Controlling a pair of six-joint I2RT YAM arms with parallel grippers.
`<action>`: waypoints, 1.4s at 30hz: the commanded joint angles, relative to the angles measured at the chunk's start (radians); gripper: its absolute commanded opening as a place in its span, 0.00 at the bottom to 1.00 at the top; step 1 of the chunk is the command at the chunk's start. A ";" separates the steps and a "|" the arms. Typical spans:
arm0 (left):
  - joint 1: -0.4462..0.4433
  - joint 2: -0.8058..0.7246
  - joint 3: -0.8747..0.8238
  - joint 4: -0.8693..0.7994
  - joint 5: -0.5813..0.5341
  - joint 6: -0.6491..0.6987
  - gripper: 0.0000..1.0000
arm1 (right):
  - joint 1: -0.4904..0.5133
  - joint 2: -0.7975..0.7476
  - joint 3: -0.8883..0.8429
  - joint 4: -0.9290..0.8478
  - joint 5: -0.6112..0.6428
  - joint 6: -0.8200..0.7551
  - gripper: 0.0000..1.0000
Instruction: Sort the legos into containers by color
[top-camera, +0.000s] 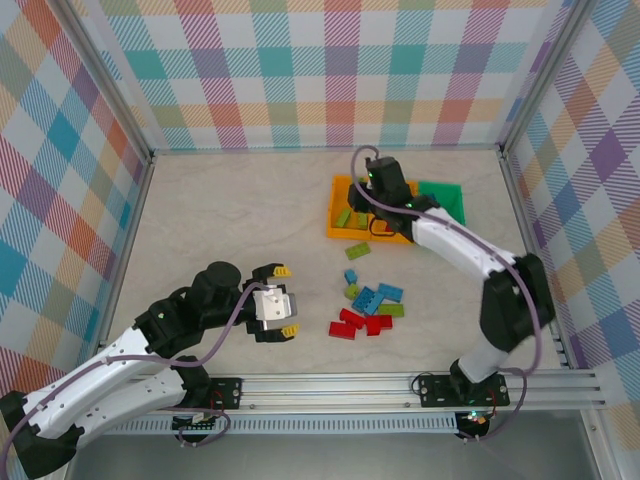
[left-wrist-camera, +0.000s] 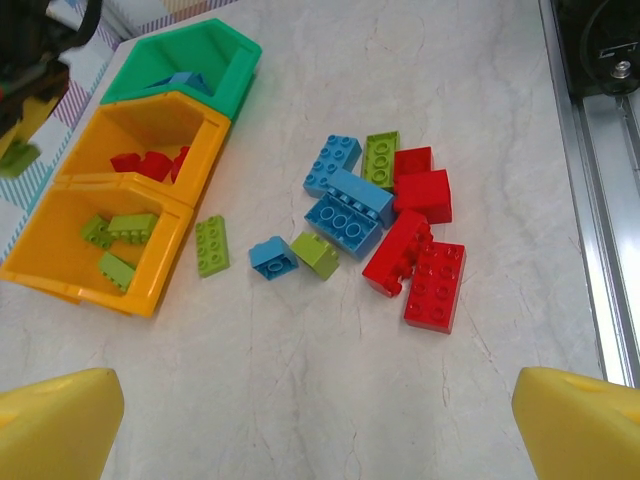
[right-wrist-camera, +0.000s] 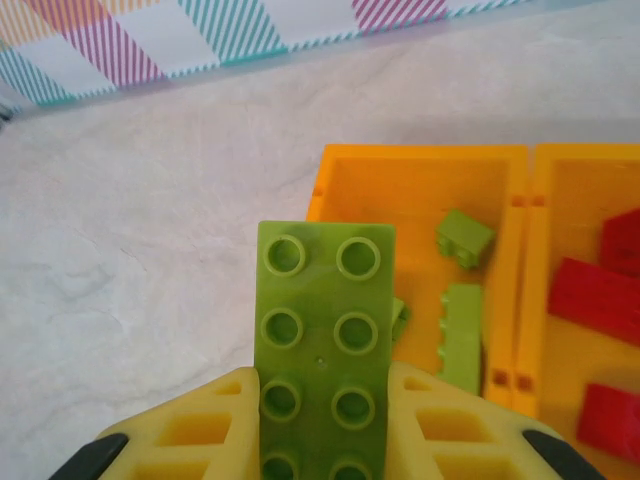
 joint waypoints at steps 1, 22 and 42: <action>0.008 0.004 -0.005 0.018 0.025 -0.012 1.00 | -0.011 0.138 0.091 -0.071 -0.037 -0.067 0.24; 0.009 0.013 -0.021 0.028 0.026 -0.014 1.00 | -0.001 -0.124 -0.099 -0.189 -0.236 -0.081 0.67; 0.028 -0.010 -0.051 -0.032 0.064 0.072 1.00 | 0.107 0.117 -0.156 -0.361 -0.292 -0.295 0.51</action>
